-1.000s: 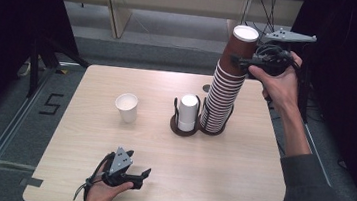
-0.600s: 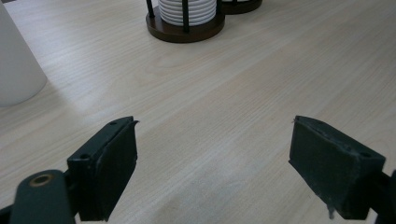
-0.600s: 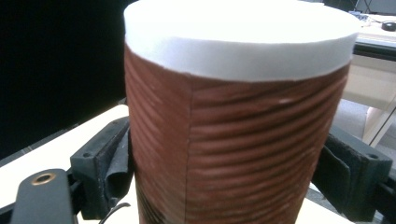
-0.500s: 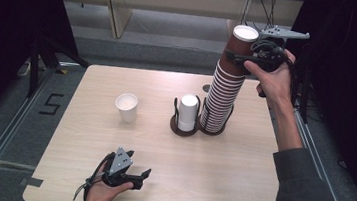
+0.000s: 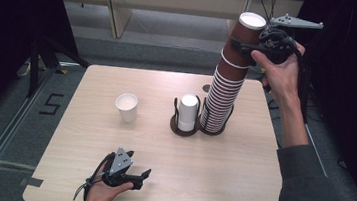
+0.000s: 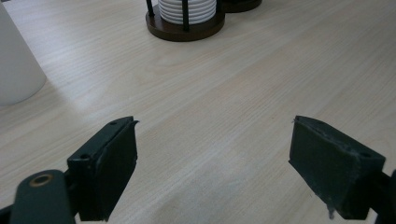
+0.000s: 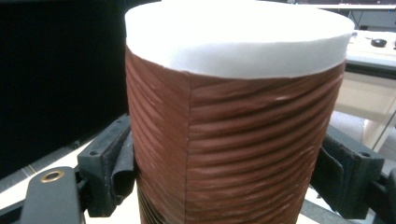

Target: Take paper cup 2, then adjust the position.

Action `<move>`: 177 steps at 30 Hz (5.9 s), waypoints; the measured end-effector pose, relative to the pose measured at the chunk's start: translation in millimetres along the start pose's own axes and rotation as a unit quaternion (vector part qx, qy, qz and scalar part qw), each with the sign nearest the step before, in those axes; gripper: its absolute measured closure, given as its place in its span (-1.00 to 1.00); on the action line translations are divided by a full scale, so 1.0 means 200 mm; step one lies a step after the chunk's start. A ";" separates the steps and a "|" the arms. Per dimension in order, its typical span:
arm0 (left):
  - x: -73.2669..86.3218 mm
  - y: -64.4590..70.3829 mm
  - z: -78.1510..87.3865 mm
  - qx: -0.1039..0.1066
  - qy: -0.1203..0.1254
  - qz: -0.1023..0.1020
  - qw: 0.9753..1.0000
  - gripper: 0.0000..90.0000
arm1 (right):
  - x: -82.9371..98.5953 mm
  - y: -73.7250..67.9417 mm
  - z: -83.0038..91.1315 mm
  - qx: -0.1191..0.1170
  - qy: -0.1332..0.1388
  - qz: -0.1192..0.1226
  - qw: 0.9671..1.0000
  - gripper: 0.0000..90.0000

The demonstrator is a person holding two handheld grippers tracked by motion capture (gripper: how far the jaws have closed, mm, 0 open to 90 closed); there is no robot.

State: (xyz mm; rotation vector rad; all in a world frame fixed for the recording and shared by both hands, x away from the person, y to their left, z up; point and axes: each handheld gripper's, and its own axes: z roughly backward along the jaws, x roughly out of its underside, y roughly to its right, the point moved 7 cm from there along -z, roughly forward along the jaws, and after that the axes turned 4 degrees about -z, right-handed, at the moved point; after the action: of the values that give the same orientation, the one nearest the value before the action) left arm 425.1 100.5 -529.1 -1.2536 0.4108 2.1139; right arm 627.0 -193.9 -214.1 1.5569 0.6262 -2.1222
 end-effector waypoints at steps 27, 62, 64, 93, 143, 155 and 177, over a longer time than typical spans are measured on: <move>0.00 0.00 0.00 -0.001 0.003 0.004 1.000 -0.67 | -0.17 0.09 0.38 0.035 0.062 0.001 0.997 -0.60; 0.00 -0.01 -0.01 -0.007 0.010 0.007 1.000 -0.67 | 0.64 -0.02 0.39 0.007 -0.008 0.001 1.000 -0.60; 0.00 -0.02 -0.01 -0.007 0.009 0.006 1.000 -0.67 | 0.67 -0.03 0.39 0.003 -0.014 -0.002 1.000 -0.60; -0.03 -0.01 -0.02 0.006 0.040 0.011 0.999 -0.67 | 1.16 -0.38 0.18 -0.102 -0.068 0.007 0.992 -0.60; -0.29 0.26 -0.16 0.099 0.166 0.008 0.981 -0.83 | 1.27 -0.83 -0.02 -0.212 -0.087 0.024 0.973 -0.59; -0.29 0.27 -0.19 0.093 0.160 0.020 0.982 -1.00 | 1.28 -0.90 -0.02 -0.233 -0.085 0.013 0.969 -0.59; -0.28 0.21 -0.16 0.088 0.129 -0.049 0.986 -0.83 | 1.19 -0.84 0.06 -0.246 -0.098 0.008 0.964 -0.65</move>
State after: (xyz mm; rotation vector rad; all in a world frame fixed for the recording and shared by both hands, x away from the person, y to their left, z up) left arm 436.8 30.7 -498.3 -1.4168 0.6223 1.7965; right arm 454.3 -84.7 -420.7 1.0643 0.9745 -1.8852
